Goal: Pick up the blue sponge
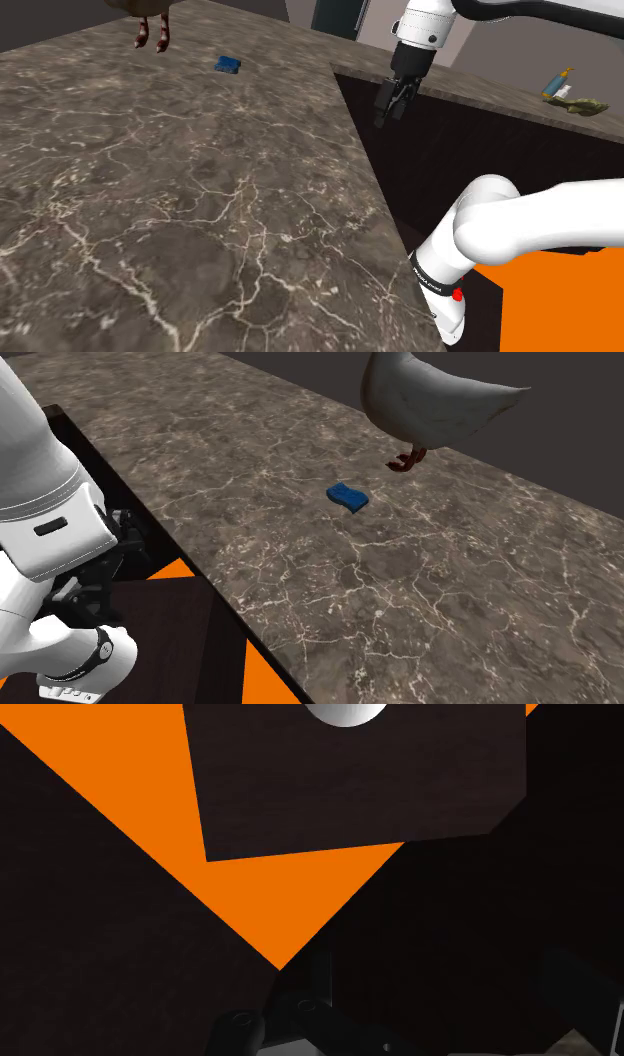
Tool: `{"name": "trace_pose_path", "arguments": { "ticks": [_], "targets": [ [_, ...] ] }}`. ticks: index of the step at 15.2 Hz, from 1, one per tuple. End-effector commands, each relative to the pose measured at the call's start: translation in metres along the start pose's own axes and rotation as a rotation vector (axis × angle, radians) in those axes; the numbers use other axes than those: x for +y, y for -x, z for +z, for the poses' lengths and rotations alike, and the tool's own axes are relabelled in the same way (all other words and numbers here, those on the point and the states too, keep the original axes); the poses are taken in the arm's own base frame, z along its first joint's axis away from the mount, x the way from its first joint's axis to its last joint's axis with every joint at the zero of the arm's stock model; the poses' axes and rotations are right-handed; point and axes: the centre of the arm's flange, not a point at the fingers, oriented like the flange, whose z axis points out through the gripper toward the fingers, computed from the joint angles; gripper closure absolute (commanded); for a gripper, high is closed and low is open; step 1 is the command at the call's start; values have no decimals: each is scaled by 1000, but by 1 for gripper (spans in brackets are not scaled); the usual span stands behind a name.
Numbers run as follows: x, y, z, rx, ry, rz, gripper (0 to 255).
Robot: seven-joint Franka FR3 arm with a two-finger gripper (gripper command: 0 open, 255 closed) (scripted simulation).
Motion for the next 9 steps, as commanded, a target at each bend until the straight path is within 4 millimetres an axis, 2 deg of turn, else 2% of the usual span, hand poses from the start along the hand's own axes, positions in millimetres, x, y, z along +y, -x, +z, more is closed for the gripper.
{"name": "trace_pose_path", "arguments": {
  "ticks": [1, 9],
  "targets": [
    [0, 0, 0, 0, 0, 0, 0],
    [-61, -81, -20, 9, -10, 53, 0]
  ]
}}
